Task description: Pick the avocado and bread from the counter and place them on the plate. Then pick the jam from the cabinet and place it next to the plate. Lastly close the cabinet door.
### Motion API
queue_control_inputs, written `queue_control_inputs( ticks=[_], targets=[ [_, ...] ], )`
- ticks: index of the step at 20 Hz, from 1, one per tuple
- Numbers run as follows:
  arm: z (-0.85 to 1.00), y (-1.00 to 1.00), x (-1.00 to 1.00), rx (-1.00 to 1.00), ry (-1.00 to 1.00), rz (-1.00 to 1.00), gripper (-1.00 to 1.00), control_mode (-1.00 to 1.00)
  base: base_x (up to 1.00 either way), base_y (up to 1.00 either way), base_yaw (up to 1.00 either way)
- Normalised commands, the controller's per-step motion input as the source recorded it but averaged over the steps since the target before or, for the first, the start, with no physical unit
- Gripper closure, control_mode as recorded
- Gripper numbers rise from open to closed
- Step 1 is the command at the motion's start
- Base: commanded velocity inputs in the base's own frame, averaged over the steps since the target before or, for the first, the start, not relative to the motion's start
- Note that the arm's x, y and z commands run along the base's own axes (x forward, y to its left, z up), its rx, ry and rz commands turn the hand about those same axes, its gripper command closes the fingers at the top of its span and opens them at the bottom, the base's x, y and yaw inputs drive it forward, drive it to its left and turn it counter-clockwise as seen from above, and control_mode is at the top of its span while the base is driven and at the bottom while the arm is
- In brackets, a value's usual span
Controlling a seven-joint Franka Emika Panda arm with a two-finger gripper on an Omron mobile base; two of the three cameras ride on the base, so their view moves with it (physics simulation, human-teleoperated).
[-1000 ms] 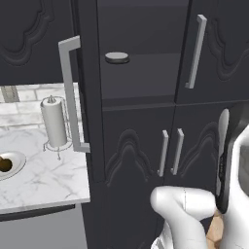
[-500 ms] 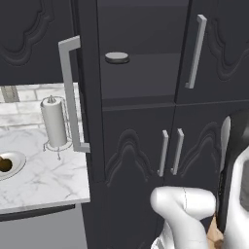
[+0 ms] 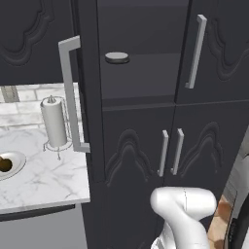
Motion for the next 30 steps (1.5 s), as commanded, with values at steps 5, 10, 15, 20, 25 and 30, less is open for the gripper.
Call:
queue_control_inputs(
  ticks=[5, 10, 15, 20, 25, 30],
  targets=[
    [-0.01, 0.58, -0.50, -0.05, -0.18, 0.00, -1.00, -1.00, 0.00, 0.00, 0.00],
    [-0.08, 0.82, -0.04, -0.12, -0.19, 0.00, -1.00, -1.00, 0.00, 0.00, 0.00],
    [-0.04, 0.79, -0.01, -0.09, -0.20, 0.00, -1.00, -1.00, 0.00, 0.00, 0.00],
    [0.00, 0.48, -0.23, -0.02, -0.26, 0.00, -1.00, -1.00, 0.00, 0.00, 0.00],
    [0.00, 0.41, -0.32, 0.00, -0.27, 0.00, -1.00, -1.00, 0.00, 0.00, 0.00],
    [-0.06, 0.43, -0.26, -0.01, -0.25, 0.00, -1.00, -1.00, 0.00, 0.00, 0.00]
  ],
)
